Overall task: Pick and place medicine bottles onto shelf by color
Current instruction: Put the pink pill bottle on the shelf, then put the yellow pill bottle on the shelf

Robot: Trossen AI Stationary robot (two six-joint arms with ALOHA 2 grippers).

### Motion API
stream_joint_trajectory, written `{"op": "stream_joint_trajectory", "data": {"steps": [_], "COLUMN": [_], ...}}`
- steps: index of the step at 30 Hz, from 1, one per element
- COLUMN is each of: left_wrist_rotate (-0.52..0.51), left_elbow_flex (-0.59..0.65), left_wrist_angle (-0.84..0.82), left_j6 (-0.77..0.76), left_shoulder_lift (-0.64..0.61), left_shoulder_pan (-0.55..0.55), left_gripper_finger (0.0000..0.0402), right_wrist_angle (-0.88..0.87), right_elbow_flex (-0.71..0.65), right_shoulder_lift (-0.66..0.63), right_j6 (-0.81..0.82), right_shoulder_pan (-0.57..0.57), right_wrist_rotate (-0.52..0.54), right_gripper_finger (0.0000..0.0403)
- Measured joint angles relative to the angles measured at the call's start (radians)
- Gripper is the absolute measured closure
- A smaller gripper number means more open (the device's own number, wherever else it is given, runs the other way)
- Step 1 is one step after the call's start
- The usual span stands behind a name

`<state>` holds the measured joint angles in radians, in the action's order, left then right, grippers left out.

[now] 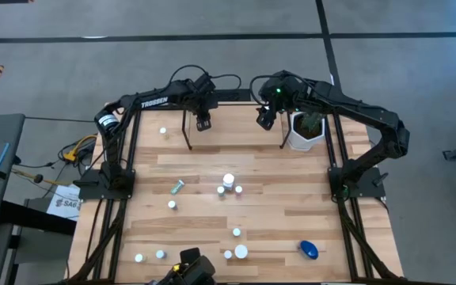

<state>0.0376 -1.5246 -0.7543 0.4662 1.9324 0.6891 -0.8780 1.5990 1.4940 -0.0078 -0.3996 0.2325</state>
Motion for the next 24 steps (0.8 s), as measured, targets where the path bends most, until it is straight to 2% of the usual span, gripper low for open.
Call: {"op": "stream_joint_trajectory", "data": {"steps": [9, 18, 24], "left_wrist_rotate": [-0.007, -0.046, -0.028], "left_elbow_flex": [-0.088, -0.206, -0.242], "left_wrist_angle": [-0.077, -0.26, -0.35], "left_j6": [-0.003, -0.017, -0.032], "left_shoulder_lift": [-0.001, -0.002, -0.08], "left_shoulder_pan": [-0.005, -0.028, -0.048], "left_gripper_finger": [0.0248, 0.0248, 0.0248], "right_wrist_angle": [0.0, 0.0, 0.0], "right_elbow_flex": [0.0, 0.0, 0.0], "right_shoulder_lift": [0.0, 0.0, 0.0], "right_j6": [0.0, 0.0, 0.0], "right_shoulder_pan": [0.0, 0.0, 0.0], "right_wrist_rotate": [0.0, 0.0, 0.0], "right_gripper_finger": [0.0133, 0.0133, 0.0133]}}
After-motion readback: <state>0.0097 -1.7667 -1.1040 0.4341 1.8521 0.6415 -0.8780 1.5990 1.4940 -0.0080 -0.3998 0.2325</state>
